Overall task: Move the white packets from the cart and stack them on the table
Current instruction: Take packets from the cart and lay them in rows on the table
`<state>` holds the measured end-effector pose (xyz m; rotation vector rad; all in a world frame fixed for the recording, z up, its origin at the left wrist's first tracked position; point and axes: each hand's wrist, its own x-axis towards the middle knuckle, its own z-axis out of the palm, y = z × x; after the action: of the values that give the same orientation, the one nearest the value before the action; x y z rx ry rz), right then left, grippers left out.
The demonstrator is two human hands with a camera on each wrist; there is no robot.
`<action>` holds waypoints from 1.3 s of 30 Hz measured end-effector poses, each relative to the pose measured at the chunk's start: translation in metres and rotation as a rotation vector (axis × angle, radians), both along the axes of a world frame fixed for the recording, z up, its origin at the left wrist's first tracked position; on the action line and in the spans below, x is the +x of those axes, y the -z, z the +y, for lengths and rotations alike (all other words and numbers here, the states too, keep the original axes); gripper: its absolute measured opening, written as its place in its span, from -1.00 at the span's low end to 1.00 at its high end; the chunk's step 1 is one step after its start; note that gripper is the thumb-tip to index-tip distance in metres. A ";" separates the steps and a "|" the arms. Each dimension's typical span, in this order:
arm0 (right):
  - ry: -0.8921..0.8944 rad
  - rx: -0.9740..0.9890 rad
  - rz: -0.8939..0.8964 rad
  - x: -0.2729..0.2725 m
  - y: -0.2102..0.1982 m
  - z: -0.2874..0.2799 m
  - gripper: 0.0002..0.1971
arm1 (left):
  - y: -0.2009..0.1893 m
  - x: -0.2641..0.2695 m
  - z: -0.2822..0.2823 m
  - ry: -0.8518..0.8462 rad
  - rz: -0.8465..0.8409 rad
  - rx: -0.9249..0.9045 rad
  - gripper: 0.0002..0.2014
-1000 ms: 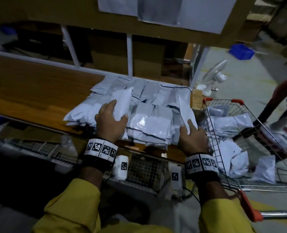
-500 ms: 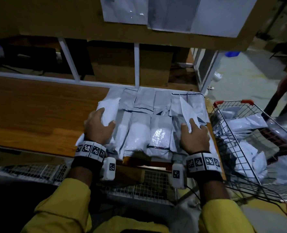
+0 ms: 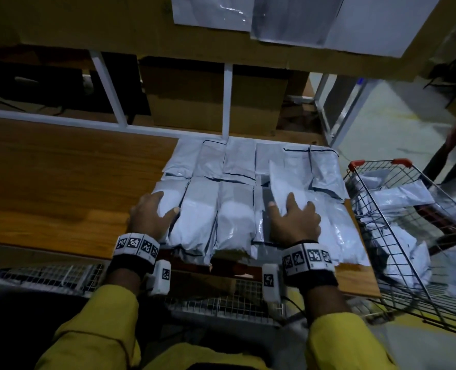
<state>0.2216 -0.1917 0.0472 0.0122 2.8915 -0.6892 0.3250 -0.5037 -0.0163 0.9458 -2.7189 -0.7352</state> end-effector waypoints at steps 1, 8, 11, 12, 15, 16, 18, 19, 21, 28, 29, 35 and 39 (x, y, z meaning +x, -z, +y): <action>-0.010 0.049 -0.005 0.002 0.005 -0.006 -0.25 | 0.005 -0.001 -0.003 0.006 -0.013 -0.010 -0.21; -0.058 0.308 0.046 0.016 0.044 -0.024 -0.26 | 0.002 -0.009 0.000 -0.038 -0.095 0.012 -0.43; -0.081 0.336 0.027 0.013 0.053 -0.025 -0.25 | 0.004 -0.010 0.004 -0.040 -0.172 -0.035 -0.51; -0.090 0.342 0.028 0.012 0.055 -0.025 -0.25 | 0.005 -0.011 0.005 -0.034 -0.195 -0.045 -0.50; -0.098 0.347 0.026 0.010 0.065 -0.029 -0.23 | 0.010 -0.013 0.003 -0.021 -0.231 -0.062 -0.47; -0.090 0.337 0.024 0.010 0.069 -0.031 -0.23 | 0.012 -0.013 0.002 -0.020 -0.238 -0.064 -0.46; -0.068 0.309 0.022 0.010 0.075 -0.035 -0.22 | 0.013 -0.013 0.001 -0.018 -0.239 -0.062 -0.45; -0.059 0.300 0.023 0.010 0.077 -0.037 -0.21 | 0.013 -0.012 0.000 -0.012 -0.240 -0.062 -0.45; -0.050 0.295 0.027 0.010 0.079 -0.038 -0.20 | 0.014 -0.012 -0.003 -0.007 -0.240 -0.047 -0.44; -0.067 0.295 0.080 0.005 0.056 -0.031 -0.17 | -0.003 -0.012 -0.007 -0.092 -0.164 -0.029 -0.35; -0.060 0.292 0.095 0.004 0.051 -0.030 -0.17 | -0.008 -0.013 -0.007 -0.115 -0.142 -0.045 -0.33; -0.017 0.181 0.107 -0.001 0.023 -0.011 -0.25 | -0.053 -0.020 0.014 -0.161 0.039 -0.099 -0.36; 0.009 0.135 0.108 -0.002 0.012 0.013 -0.29 | -0.075 -0.031 0.043 -0.090 0.181 -0.104 -0.45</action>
<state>0.2194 -0.1787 0.0351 0.0058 3.0382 -0.5094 0.2936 -0.4610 0.0587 0.9230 -2.5145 -0.6239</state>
